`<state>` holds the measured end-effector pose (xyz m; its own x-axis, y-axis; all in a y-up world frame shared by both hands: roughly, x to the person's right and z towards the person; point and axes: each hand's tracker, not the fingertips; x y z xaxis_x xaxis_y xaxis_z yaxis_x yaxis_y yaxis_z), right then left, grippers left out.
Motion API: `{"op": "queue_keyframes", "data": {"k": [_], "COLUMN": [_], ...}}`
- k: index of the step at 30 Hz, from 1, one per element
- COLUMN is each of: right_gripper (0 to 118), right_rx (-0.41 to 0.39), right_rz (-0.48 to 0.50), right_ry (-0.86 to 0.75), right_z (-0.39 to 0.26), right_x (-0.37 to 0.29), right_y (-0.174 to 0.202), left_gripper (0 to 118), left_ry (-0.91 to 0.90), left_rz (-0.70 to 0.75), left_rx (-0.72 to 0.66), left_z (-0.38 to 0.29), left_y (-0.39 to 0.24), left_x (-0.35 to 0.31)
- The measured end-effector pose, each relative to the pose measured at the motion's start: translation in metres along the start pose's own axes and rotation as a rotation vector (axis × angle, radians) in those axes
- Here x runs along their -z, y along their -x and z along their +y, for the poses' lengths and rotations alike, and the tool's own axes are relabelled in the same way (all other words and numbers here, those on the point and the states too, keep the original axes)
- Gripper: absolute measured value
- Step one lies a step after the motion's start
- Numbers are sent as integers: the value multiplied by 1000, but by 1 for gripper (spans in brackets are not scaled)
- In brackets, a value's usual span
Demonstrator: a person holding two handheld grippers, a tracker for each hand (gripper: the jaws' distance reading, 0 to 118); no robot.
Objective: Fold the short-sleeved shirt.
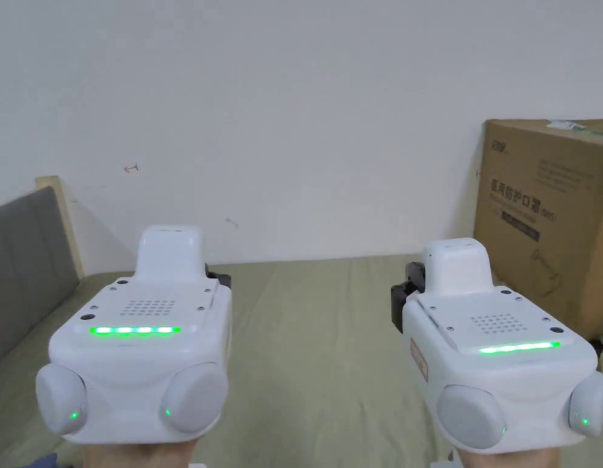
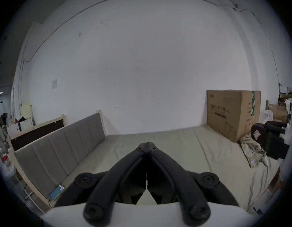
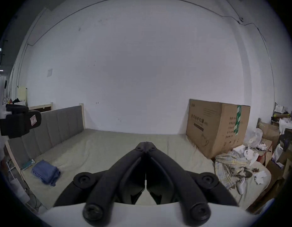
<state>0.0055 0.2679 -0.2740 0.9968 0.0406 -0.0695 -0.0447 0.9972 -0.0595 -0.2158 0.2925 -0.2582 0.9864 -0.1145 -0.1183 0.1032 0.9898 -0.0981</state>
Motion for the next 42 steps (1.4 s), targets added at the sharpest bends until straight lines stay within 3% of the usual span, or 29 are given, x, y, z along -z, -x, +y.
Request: {"op": "queue_keyframes", "data": {"k": [13,15,16,17,18,19,20,21,22,25,32,42], "right_gripper": [1,8,17,26,35,46,57,66,74,84,84,84], "right_rx": [18,18,17,18,21,24,26,28,29,30,32,30], "right_rz": [-19,-20,-21,-21,-20,-19,-19,-20,-22,-27,-23,-21], "right_ry": [-9,-7,-9,-11,-14,-16,-17,-21,-25,-36,-28,3], "right_z": [-3,-2,-2,-2,-2,-3,-3,-3,-4,-5,-7,-11], "right_x": [-2,-2,-3,-3,-4,-2,-2,-3,-3,-4,-2,1], "right_y": [-3,-3,-3,-3,-3,-4,-4,-4,-4,-4,-3,-4], "left_gripper": [0,0,4,13,29,63,89,105,109,108,108,108], "left_ry": [-39,-39,-33,-28,-24,-16,-6,1,0,-35,11,-2], "left_rz": [38,24,9,-7,-13,-21,-19,-21,-23,-50,-114,-54], "left_rx": [-27,-34,-44,-59,-67,-72,-73,-75,-81,-80,-95,-93], "left_z": [-6,-7,-6,-6,-8,-8,-9,-10,-11,-11,-11,-15], "left_y": [4,5,6,6,7,7,7,6,6,6,7,8], "left_x": [-5,-4,-4,-5,-3,-2,-2,0,-2,-10,-10,-11]}}
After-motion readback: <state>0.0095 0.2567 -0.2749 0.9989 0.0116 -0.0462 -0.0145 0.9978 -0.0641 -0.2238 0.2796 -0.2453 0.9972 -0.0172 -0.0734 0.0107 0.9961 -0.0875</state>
